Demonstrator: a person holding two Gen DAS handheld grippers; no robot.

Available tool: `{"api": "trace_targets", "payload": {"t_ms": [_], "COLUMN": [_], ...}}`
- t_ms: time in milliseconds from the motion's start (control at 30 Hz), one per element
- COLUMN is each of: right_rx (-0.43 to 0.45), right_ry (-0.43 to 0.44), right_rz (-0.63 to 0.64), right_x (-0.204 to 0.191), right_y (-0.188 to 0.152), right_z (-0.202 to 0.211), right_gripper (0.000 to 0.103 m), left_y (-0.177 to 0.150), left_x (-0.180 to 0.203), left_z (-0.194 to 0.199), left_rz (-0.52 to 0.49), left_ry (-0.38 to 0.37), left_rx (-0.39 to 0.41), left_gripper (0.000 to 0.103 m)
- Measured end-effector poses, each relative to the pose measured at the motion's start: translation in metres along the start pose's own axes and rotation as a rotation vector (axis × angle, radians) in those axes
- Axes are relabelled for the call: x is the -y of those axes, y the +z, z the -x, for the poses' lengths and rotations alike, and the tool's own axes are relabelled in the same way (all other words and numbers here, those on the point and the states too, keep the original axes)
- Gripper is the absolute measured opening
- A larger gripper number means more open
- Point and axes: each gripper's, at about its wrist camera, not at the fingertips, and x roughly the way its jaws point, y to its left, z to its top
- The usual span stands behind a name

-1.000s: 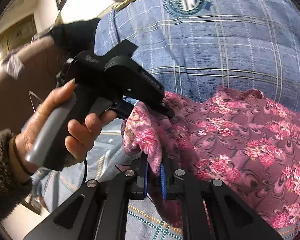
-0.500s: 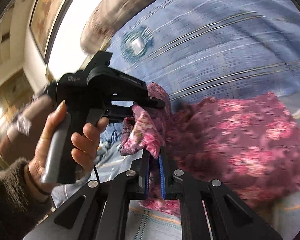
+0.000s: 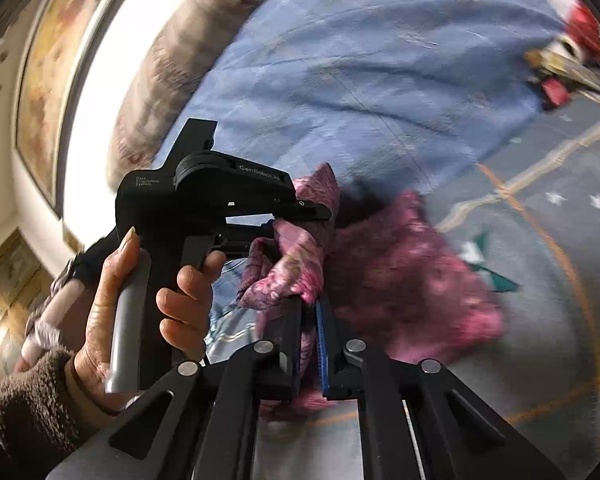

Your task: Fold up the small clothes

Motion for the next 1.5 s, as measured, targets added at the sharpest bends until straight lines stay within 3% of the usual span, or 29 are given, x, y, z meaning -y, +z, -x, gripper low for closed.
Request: {"api": "trace_targets", "payload": {"t_ms": [133, 200, 233, 300, 333, 400, 433, 467, 500, 533, 567, 667, 733, 800, 833, 867, 900, 1000, 1100, 1233, 1300, 1433, 1500], "right_rx": [-0.033, -0.055, -0.065, -0.037, -0.016, 0.000, -0.014, -0.066, -0.112, -0.134, -0.188, -0.289, -0.358, -0.449, -0.485, -0.507, -0.496, -0.346, -0.256, -0.306, -0.390, -0.353, -0.360], "right_ry": [-0.063, -0.092, -0.110, -0.132, -0.131, -0.125, -0.105, -0.075, -0.061, -0.054, -0.037, -0.034, -0.092, -0.099, -0.105, -0.102, -0.085, 0.023, 0.025, -0.147, -0.242, -0.164, -0.103], "right_rz": [-0.113, -0.148, -0.160, -0.159, -0.142, -0.105, -0.077, -0.045, -0.019, -0.002, 0.020, 0.015, 0.000, -0.043, -0.058, -0.048, -0.030, 0.057, 0.040, -0.004, -0.012, -0.037, -0.030], "right_x": [0.047, 0.062, 0.068, 0.072, 0.071, 0.064, 0.059, 0.053, 0.046, 0.041, 0.035, 0.030, 0.033, 0.039, 0.043, 0.041, 0.037, 0.013, 0.010, 0.045, 0.066, 0.059, 0.054], "right_y": [-0.001, -0.002, -0.001, 0.008, 0.018, 0.036, 0.049, 0.064, 0.077, 0.083, 0.092, 0.103, 0.100, 0.093, 0.088, 0.086, 0.087, 0.104, 0.118, 0.114, 0.100, 0.101, 0.100], "right_z": [-0.002, -0.002, -0.002, 0.008, 0.013, 0.014, 0.008, -0.007, -0.025, -0.036, -0.059, -0.118, -0.155, -0.186, -0.196, -0.202, -0.200, -0.167, -0.147, -0.160, -0.169, -0.138, -0.116], "right_gripper": [0.002, 0.002, 0.004, 0.008, 0.008, 0.009, 0.016, 0.026, 0.030, 0.040, 0.043, 0.047, 0.048, 0.047, 0.025, 0.011, 0.011, 0.009, 0.009, 0.009, 0.010, 0.020, 0.037], "left_y": [-0.003, -0.002, -0.001, -0.002, -0.004, -0.011, -0.017, -0.022, -0.028, -0.035, -0.041, -0.057, -0.064, -0.068, -0.070, -0.072, -0.075, -0.079, -0.083, -0.097, -0.102, -0.120, -0.134], "left_x": [0.002, -0.004, -0.013, -0.038, -0.049, -0.073, -0.090, -0.101, -0.112, -0.123, -0.131, -0.145, -0.153, -0.156, -0.159, -0.162, -0.165, -0.170, -0.168, -0.161, -0.160, -0.164, -0.165], "left_z": [0.002, 0.020, 0.035, 0.060, 0.067, 0.075, 0.073, 0.069, 0.065, 0.058, 0.054, 0.040, 0.036, 0.039, 0.045, 0.050, 0.057, 0.065, 0.058, 0.044, 0.048, 0.070, 0.077], "left_rz": [0.053, 0.046, 0.044, 0.057, 0.071, 0.089, 0.109, 0.126, 0.140, 0.161, 0.176, 0.216, 0.226, 0.222, 0.219, 0.217, 0.217, 0.220, 0.220, 0.185, 0.178, 0.180, 0.180], "left_ry": [-0.145, -0.152, -0.135, -0.055, 0.009, 0.106, 0.157, 0.173, 0.179, 0.176, 0.165, 0.118, 0.086, 0.069, 0.064, 0.059, 0.052, 0.046, 0.045, 0.082, 0.092, 0.052, 0.065], "left_rx": [-0.023, 0.012, 0.049, 0.139, 0.175, 0.206, 0.193, 0.180, 0.162, 0.138, 0.125, 0.085, 0.073, 0.076, 0.084, 0.094, 0.111, 0.142, 0.126, 0.089, 0.092, 0.095, 0.110], "left_gripper": [0.022, 0.031, 0.046, 0.067, 0.069, 0.069, 0.069, 0.069, 0.069, 0.069, 0.069, 0.069, 0.069, 0.069, 0.069, 0.069, 0.069, 0.069, 0.069, 0.072, 0.072, 0.071, 0.072]}}
